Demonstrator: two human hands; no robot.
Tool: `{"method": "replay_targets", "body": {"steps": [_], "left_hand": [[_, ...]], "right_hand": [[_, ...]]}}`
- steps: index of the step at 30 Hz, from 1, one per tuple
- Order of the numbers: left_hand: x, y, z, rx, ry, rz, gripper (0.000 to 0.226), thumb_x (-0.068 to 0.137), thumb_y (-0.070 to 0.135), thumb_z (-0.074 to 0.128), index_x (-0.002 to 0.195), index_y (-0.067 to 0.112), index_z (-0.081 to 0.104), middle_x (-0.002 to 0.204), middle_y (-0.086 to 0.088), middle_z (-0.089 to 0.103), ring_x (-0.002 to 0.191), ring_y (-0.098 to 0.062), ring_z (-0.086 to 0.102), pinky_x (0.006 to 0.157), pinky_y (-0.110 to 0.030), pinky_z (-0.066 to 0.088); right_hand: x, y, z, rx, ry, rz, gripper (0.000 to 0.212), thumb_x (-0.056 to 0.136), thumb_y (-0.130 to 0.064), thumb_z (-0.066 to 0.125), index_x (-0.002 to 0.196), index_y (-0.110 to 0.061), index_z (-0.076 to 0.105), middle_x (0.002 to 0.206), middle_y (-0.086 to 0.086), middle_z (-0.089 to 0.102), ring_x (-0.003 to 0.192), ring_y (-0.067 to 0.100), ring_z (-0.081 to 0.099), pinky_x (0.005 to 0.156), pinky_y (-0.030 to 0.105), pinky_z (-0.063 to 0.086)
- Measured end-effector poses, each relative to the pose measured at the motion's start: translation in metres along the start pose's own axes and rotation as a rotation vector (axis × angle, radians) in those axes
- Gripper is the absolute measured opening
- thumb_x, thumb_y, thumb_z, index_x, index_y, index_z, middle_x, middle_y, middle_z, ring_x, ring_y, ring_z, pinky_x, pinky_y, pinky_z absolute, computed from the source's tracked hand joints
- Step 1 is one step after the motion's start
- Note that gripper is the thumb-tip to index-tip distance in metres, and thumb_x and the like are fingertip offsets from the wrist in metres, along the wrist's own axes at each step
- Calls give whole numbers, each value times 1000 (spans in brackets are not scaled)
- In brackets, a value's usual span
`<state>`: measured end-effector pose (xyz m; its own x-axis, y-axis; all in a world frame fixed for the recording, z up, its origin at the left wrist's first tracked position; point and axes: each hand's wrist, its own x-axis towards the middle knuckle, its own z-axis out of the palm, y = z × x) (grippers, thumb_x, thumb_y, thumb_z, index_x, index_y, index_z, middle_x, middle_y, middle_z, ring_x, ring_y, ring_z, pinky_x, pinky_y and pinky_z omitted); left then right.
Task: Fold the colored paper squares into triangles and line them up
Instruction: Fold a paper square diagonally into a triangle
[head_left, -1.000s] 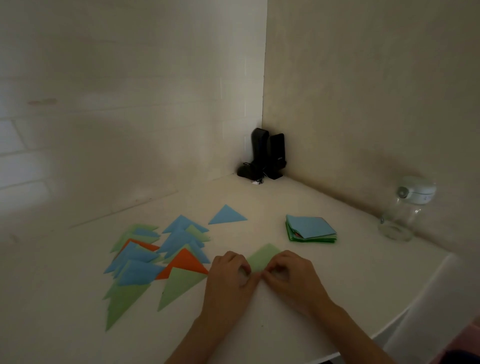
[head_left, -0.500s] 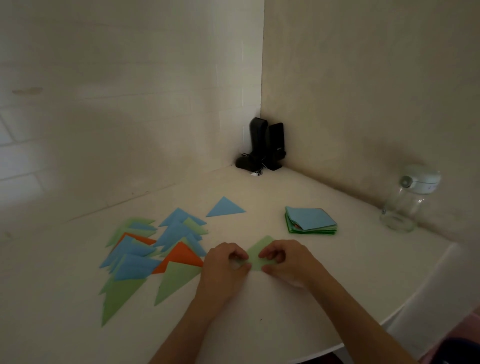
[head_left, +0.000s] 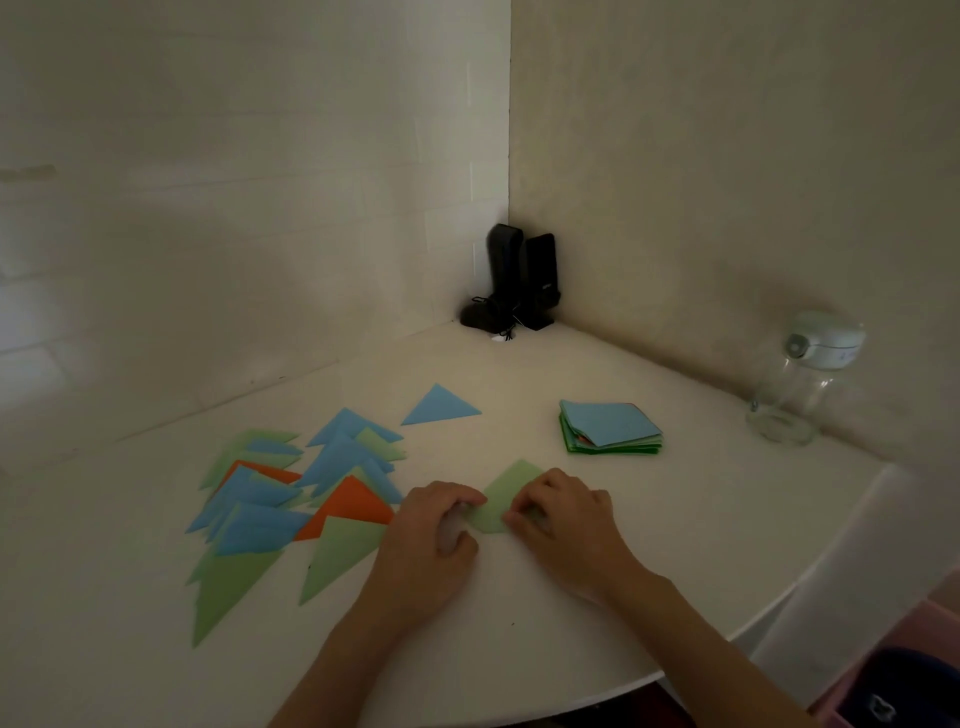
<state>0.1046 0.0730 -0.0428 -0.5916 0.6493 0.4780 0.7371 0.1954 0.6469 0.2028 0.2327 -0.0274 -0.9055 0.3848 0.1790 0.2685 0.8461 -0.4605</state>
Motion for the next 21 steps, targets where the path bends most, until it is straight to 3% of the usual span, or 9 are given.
{"method": "replay_targets", "body": {"steps": [5, 9, 11, 16, 21], "left_hand": [[1, 2, 3, 22, -10, 116, 38, 69, 12, 53, 104, 25, 59, 105, 7, 60, 101, -9, 53, 91, -18, 40], [0, 2, 3, 68, -44, 155, 17, 82, 22, 53, 95, 21, 63, 95, 11, 60, 91, -5, 50, 82, -17, 39], [-1, 2, 3, 79, -53, 173, 14, 85, 24, 52, 91, 22, 64, 92, 12, 60, 88, -4, 50, 79, -18, 39], [0, 3, 3, 89, -58, 186, 12, 88, 28, 55, 87, 24, 66, 86, 15, 59, 83, -2, 49, 75, -18, 40], [0, 3, 3, 59, -11, 116, 4, 84, 23, 65, 88, 24, 65, 82, 24, 57, 78, 2, 50, 72, -12, 38]], "right_hand": [[0, 0, -10, 114, -99, -46, 11, 97, -36, 43, 91, -31, 51, 104, -11, 49, 101, 8, 43, 93, 33, 27], [1, 5, -13, 132, -138, -109, 11, 94, -39, 49, 91, -30, 55, 101, -15, 52, 99, 5, 45, 95, 35, 30], [-2, 9, -9, 160, -72, -145, 8, 90, -41, 55, 91, -33, 57, 96, -18, 55, 96, 0, 48, 94, 34, 34], [-11, 20, -5, 146, -7, -232, 39, 83, -61, 41, 95, -33, 65, 108, -25, 58, 105, -8, 49, 94, 30, 33], [-11, 21, -5, 75, -23, -219, 45, 75, -69, 44, 94, -34, 65, 114, -25, 55, 108, -8, 45, 93, 23, 29]]}}
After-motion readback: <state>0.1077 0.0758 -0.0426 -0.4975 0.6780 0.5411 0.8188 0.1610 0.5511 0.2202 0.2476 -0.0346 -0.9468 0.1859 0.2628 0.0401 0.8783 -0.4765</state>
